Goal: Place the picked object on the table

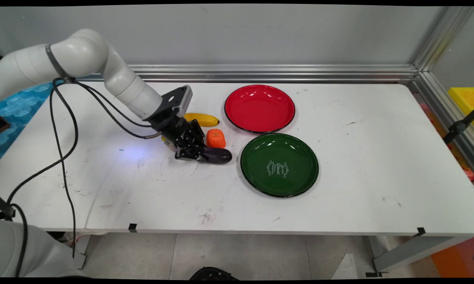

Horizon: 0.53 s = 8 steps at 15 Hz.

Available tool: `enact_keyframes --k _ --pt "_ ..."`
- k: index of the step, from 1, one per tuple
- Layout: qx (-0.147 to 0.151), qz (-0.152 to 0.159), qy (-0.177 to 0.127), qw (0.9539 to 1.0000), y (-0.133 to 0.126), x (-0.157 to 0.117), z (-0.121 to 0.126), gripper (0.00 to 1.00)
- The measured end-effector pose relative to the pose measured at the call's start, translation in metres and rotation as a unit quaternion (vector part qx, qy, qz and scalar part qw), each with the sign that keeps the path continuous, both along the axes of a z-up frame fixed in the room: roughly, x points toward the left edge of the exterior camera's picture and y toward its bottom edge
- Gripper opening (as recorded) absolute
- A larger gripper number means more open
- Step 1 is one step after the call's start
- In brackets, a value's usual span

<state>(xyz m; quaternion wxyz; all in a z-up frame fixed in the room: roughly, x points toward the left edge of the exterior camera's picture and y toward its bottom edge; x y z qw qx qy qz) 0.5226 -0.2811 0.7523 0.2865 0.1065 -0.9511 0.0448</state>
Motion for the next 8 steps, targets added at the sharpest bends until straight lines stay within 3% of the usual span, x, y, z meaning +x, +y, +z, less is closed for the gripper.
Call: enact_keyframes --k 1,2,8 --pt "0.001 -0.001 0.002 1.0 -0.0009 -0.0012 -0.0016 0.0" --pt "0.001 -0.001 0.003 1.0 -0.0013 -0.0022 -0.0029 1.0" --pt "0.009 -0.001 0.009 0.9999 -0.0031 -0.007 -0.0066 1.0"
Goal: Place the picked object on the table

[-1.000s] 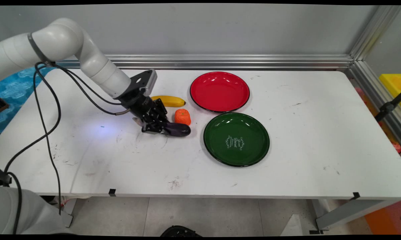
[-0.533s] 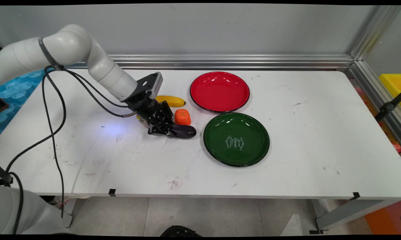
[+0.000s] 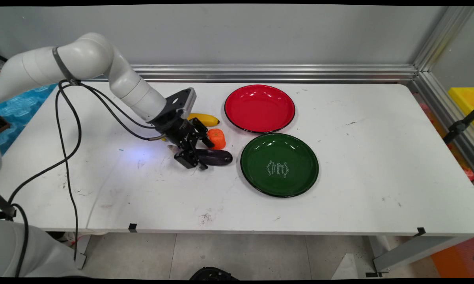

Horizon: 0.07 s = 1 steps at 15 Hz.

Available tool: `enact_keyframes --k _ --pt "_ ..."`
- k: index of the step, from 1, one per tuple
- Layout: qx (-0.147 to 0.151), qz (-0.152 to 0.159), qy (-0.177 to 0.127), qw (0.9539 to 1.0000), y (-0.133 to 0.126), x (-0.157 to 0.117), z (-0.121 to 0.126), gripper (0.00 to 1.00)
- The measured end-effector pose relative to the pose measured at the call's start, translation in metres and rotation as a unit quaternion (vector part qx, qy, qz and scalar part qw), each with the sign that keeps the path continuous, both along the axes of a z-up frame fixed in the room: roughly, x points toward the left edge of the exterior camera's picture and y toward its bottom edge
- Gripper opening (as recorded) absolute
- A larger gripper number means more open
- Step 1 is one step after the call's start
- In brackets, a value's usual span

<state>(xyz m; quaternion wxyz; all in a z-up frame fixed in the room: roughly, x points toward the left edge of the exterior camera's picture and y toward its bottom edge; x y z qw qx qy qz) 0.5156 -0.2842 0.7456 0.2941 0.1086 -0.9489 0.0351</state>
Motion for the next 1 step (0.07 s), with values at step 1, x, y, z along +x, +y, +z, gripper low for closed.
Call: enact_keyframes --k 1 --pt "0.001 0.0 0.0 1.0 -0.0006 -0.0007 0.0002 1.0"
